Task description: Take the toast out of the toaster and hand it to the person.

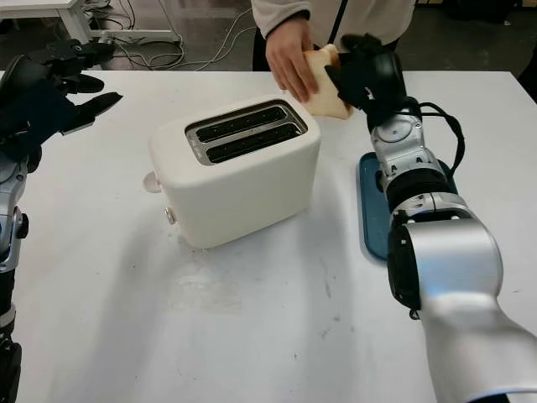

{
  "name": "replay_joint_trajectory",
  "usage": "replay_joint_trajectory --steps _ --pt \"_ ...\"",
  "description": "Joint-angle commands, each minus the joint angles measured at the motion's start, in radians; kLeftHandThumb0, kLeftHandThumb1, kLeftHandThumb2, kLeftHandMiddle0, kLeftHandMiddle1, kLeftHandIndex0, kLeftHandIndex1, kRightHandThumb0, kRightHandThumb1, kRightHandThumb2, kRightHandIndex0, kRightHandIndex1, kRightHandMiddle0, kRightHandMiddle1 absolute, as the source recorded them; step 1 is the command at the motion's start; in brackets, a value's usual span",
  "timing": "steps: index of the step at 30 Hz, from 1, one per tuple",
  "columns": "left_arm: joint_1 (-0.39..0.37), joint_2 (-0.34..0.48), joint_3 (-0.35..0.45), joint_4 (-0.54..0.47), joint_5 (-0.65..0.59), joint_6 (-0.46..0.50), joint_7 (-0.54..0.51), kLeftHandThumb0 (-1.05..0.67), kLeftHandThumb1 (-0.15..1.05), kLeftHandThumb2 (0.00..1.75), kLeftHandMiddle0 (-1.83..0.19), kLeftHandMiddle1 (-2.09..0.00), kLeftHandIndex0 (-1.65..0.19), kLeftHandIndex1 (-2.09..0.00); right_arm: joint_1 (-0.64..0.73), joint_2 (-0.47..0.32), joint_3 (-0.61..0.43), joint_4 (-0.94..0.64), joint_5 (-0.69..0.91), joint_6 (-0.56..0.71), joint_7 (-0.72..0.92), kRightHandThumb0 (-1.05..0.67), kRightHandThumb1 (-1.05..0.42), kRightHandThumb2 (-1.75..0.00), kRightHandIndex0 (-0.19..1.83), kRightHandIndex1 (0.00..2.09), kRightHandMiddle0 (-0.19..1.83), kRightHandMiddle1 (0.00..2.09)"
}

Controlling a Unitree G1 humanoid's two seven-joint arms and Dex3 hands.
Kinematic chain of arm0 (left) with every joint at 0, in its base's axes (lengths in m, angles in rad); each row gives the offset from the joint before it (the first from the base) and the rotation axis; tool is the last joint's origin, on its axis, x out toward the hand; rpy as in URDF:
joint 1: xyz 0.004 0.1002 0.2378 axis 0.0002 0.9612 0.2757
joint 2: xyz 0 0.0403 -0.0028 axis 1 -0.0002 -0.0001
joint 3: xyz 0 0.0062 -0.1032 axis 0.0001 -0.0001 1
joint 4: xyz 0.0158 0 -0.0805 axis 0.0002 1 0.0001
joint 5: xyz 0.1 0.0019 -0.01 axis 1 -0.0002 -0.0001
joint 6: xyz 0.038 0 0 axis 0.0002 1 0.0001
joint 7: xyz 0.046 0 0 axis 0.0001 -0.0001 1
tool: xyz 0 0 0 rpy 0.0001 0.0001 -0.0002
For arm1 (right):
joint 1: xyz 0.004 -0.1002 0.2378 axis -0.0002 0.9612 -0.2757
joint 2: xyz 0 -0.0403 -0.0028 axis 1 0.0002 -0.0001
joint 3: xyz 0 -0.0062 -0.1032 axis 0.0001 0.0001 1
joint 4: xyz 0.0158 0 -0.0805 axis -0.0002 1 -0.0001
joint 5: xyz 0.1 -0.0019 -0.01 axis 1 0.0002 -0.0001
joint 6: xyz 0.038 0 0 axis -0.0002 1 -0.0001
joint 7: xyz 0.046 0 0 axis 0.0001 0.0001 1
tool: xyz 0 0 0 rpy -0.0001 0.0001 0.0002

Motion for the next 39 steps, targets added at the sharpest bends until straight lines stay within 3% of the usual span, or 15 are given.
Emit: replay_joint_trajectory --steps 1,6,11,17,23,26,33,37,39 --pt "0.029 -0.010 0.019 -0.017 -0.010 0.014 0.004 -0.35 0.92 0.23 -0.28 -0.76 -0.51 -0.11 0.036 -0.012 -0.020 -0.023 0.027 -0.060 0.017 -0.89 -0.92 -0.60 0.14 0.01 0.07 0.00" --pt "0.081 -0.066 0.076 -0.057 -0.075 0.023 0.015 -0.31 0.92 0.25 -0.26 -0.75 -0.49 -0.09 0.118 -0.024 -0.024 -0.084 0.046 -0.129 0.056 -0.89 -0.92 -0.63 0.10 0.01 0.06 0.00" --pt "0.167 -0.133 0.121 -0.170 -0.117 0.065 0.048 -0.30 0.92 0.29 -0.21 -0.76 -0.48 -0.09 0.283 0.008 -0.070 -0.271 0.161 -0.164 0.175 -0.88 -0.92 -0.57 0.08 0.01 0.05 0.00" --pt "0.332 -0.275 0.166 -0.239 -0.195 -0.012 0.106 -0.36 0.92 0.29 -0.18 -0.74 -0.45 -0.06 0.612 0.111 -0.128 -0.690 0.397 -0.018 0.328 -0.87 -0.92 -0.63 0.00 0.00 0.00 0.00" --pt "0.458 -0.387 0.121 -0.350 -0.194 -0.003 0.179 -0.39 0.92 0.31 -0.13 -0.70 -0.39 -0.03 0.844 0.180 -0.099 -0.967 0.419 0.092 0.325 -0.83 -0.92 -0.83 0.00 0.00 0.00 0.00" --pt "0.517 -0.446 0.092 -0.385 -0.191 -0.008 0.220 -0.40 0.92 0.32 -0.12 -0.66 -0.37 -0.02 0.958 0.220 -0.067 -1.181 0.414 0.210 0.270 -0.84 -0.92 -0.87 0.00 0.00 0.00 0.00" --pt "0.609 -0.496 0.025 -0.344 -0.137 -0.143 0.276 -0.44 0.92 0.37 -0.19 -0.50 -0.37 -0.01 1.128 0.303 -0.015 -1.379 0.417 0.269 0.220 -0.71 -0.92 -0.83 0.00 0.00 0.00 0.00" --pt "0.647 -0.527 0.011 -0.269 -0.120 -0.277 0.316 -0.49 0.92 0.40 -0.24 -0.51 -0.41 -0.03 1.219 0.354 0.026 -1.417 0.401 0.244 0.204 -0.67 -0.92 -0.81 0.00 0.00 0.00 0.00" --pt "0.660 -0.537 -0.003 -0.265 -0.102 -0.281 0.330 -0.52 0.92 0.45 -0.23 -0.50 -0.40 -0.02 1.251 0.374 0.045 -1.417 0.398 0.231 0.205 -0.68 -0.92 -0.80 0.00 0.00 0.00 0.00"
